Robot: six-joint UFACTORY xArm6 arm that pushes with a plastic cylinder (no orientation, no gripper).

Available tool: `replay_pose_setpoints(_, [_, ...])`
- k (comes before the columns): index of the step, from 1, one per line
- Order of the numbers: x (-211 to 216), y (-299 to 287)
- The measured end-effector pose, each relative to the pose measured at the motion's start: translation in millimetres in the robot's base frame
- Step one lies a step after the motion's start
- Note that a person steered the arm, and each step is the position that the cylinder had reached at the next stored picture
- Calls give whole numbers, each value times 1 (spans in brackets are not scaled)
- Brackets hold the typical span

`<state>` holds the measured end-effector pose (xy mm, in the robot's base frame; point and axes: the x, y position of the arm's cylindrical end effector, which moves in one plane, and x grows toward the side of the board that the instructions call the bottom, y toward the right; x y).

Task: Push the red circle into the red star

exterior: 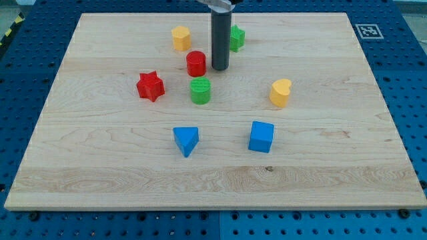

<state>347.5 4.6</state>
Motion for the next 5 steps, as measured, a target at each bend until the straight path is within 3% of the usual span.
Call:
replay_pose_setpoints(4, [10,-98])
replay_pose_setpoints(5, [10,-43])
